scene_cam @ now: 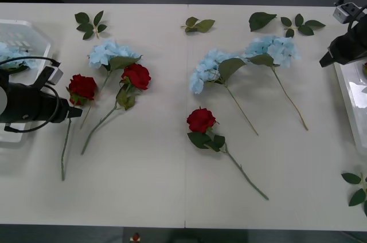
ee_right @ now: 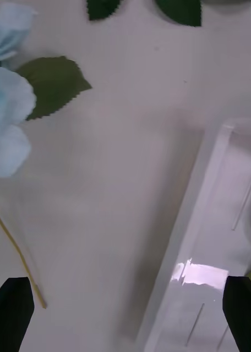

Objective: Put the red flowers into the right box and the blue flowers into the left box

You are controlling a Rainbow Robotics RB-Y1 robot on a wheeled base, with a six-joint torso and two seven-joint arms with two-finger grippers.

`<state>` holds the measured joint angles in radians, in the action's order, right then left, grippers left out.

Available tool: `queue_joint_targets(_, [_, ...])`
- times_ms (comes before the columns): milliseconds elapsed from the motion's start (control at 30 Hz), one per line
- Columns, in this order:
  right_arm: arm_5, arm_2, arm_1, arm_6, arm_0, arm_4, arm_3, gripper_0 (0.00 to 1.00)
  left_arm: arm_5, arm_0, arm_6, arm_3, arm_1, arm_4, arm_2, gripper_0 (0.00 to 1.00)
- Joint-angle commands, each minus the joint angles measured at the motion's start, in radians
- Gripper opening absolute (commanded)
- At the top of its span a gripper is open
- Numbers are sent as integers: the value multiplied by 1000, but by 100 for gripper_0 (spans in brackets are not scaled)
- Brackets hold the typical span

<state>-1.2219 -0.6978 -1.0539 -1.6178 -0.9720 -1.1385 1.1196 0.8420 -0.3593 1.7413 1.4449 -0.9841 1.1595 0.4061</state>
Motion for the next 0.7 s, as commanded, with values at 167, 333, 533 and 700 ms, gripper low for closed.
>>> queue_joint_targets(167, [22,-2,104,68,73,158,106,100,-14,-26,-118,3,48,-143,-30,77])
queue_joint_targets(333, [48,-2,178,72,105,252,88,100,-14,-40,-169,3,58,-153,-32,73])
queue_joint_targets(533, [116,3,262,75,114,315,-1,100,-14,-60,-203,3,65,-247,-30,73])
queue_joint_targets(700, [170,29,321,65,114,335,-83,100,-29,-60,-221,-3,73,-276,-30,73])
